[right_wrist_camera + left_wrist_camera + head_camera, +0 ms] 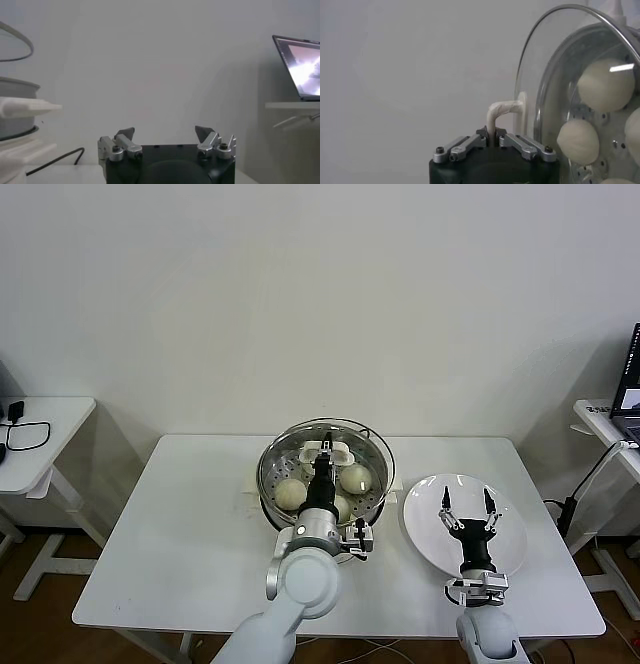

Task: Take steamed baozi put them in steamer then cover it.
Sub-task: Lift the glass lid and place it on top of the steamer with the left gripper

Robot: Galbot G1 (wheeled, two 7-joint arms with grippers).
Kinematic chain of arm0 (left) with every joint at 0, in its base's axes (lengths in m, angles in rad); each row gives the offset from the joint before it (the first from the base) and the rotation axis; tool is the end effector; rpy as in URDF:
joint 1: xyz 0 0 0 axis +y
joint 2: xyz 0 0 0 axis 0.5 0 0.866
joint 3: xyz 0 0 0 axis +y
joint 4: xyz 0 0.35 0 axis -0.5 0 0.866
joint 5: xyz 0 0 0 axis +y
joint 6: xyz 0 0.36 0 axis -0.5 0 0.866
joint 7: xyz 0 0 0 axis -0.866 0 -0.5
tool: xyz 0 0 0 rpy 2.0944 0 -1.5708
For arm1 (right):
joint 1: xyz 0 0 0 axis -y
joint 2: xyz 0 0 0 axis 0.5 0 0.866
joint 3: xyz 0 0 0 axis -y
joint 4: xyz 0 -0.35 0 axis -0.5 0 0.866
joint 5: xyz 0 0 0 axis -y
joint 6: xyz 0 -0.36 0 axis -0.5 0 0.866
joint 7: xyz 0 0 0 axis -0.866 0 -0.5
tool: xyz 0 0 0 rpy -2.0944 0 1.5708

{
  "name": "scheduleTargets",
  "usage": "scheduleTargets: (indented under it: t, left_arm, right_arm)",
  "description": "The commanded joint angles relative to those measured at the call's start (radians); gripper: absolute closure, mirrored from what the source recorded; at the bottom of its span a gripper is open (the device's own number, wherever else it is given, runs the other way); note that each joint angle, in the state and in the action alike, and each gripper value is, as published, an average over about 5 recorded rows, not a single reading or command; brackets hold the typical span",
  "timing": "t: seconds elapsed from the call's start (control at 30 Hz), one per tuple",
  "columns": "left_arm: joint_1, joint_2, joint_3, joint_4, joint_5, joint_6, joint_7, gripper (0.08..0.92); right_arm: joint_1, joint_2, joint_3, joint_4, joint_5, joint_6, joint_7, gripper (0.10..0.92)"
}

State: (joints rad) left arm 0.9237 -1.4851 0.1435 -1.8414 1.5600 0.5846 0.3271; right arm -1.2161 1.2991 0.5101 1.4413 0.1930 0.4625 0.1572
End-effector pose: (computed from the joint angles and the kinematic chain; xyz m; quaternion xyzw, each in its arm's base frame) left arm 0.3039 -0.1921 -0.2356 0.0362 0.7266 0.6849 0.0403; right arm 0.2874 -0.1018 -0.4378 0.0738 0.9931 -0.0338 0.0849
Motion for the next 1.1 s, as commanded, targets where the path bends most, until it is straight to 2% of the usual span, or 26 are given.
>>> scheduleTargets:
  t: [0.03,1.1]
  left_arm:
    - [-0.01,-0.02,0.007,0.049,0.032,-0.001,0.004,0.807]
    - [-0.016,-0.028,-0.024,0.121,0.048,-0.029,-0.02,0.807]
  right_arm:
    - [0.001,0.0,0.001,-0.004,-0.003,0.001,-0.002,0.203]
    - [0.0,0.003,0.007,-0.012,-0.011,0.017,-0.003,0.203]
